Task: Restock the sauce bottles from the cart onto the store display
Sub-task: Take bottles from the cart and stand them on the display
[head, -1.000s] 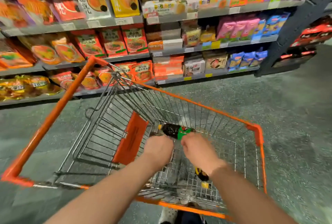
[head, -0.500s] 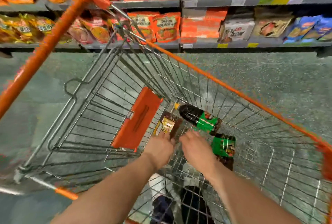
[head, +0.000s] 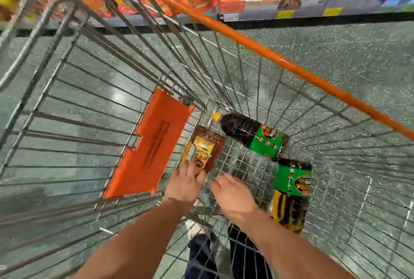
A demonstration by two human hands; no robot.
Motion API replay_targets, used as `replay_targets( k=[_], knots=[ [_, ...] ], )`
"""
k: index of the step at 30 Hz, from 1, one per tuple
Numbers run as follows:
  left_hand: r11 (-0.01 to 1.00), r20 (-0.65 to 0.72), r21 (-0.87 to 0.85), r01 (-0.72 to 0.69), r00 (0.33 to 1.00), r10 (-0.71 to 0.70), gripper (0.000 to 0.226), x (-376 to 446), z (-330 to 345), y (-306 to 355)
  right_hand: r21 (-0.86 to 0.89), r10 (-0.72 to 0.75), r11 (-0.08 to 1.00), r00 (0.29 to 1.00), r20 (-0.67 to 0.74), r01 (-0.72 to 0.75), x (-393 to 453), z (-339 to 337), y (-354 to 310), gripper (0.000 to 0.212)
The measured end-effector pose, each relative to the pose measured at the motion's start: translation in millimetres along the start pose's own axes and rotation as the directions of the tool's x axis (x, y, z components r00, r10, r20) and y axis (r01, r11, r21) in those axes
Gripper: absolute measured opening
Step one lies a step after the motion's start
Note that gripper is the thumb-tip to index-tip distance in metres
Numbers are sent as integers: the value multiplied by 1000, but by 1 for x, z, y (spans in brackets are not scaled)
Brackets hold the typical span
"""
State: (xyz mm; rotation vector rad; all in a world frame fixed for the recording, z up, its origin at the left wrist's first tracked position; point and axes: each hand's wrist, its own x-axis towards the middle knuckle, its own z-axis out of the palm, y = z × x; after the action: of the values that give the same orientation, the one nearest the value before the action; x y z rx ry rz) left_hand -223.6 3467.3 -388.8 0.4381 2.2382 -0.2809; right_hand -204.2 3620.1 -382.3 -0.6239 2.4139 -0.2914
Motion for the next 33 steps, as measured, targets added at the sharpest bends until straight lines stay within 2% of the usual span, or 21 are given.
replay_targets(
  k=[2,5,10,13,15,17,21,27,30,33],
  knots=[
    [1000,17,-13,3,1000,-3,50,4,12,1,42,-19,999,999,31,18,2,5,-3,38],
    [999,33,-22,24,999,-23,59,8,27,3,15,-46,999,998,-37,46,4,7,-8,26],
    [995,102,-76,59,993,-51,78,18,52,6,103,-46,993,993,-108,57,7,41,-10,33],
    [980,104,-178,93,992,-75,78,22,57,10,138,-27,989,983,-183,53,12,47,-11,22],
    [956,91,-263,127,990,-106,70,23,59,13,159,-5,987,980,-200,37,14,50,-12,13],
    [939,57,-311,144,989,-133,63,24,63,13,161,-3,986,983,-185,33,16,53,-13,25],
    [936,-4,-334,111,993,-119,59,30,72,10,130,-20,991,990,-140,38,16,50,-15,32],
    [967,-53,-233,108,991,-123,47,22,52,17,188,33,981,999,42,-40,7,24,-21,32],
    [973,-85,-208,96,990,-116,30,8,29,21,196,56,979,997,49,-64,-4,0,-22,46],
    [969,-87,-222,106,988,-128,45,-7,5,22,175,96,980,995,-28,-90,-15,-14,-24,54]
  ],
)
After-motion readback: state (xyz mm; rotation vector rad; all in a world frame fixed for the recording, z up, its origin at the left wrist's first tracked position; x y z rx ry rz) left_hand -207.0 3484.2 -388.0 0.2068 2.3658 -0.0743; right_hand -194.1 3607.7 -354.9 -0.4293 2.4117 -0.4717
